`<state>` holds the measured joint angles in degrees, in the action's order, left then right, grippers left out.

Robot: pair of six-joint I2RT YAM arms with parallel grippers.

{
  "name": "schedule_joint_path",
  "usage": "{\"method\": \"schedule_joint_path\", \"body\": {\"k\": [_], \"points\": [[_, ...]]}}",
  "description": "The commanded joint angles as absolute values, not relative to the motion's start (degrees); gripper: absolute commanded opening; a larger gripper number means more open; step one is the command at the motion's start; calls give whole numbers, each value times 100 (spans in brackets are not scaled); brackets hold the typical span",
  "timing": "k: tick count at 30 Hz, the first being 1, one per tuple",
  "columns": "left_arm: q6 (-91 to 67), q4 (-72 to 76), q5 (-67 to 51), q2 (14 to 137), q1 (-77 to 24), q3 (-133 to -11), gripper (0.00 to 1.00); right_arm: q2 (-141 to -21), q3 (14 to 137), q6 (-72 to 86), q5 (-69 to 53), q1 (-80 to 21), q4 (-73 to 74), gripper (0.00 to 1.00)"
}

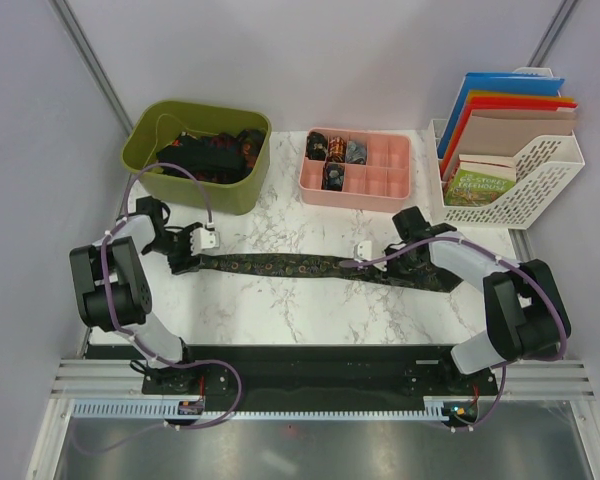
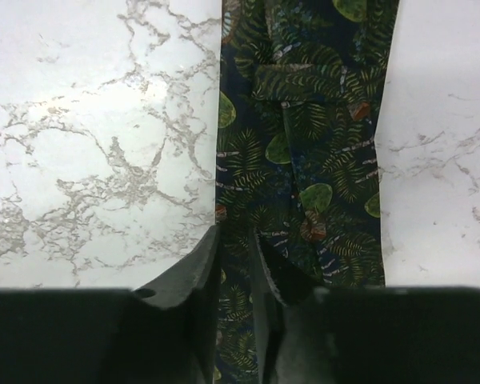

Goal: Roll the ties
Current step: Flatten out the tie at the center of the board.

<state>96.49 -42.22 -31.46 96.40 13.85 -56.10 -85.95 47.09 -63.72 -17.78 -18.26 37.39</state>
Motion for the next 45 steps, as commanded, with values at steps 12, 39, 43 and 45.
{"method": "schedule_joint_path", "body": {"k": [12, 39, 43, 45], "points": [[9958, -4307, -2637, 9519, 1380, -5115, 56, -9087, 6495, -6249, -1881, -589, 5273, 47], [9703, -4395, -2646, 9519, 1380, -5186, 57, -10635, 7128, -6864, -1855, -501, 5335, 11], [9651, -4395, -2646, 9501, 1380, -5185, 54, -10538, 7119, -6864, -1854, -492, 5361, 0], [9633, -4403, -2646, 9492, 1380, -5168, 52, -10433, 7250, -6864, -1907, -501, 5563, 0]]}}
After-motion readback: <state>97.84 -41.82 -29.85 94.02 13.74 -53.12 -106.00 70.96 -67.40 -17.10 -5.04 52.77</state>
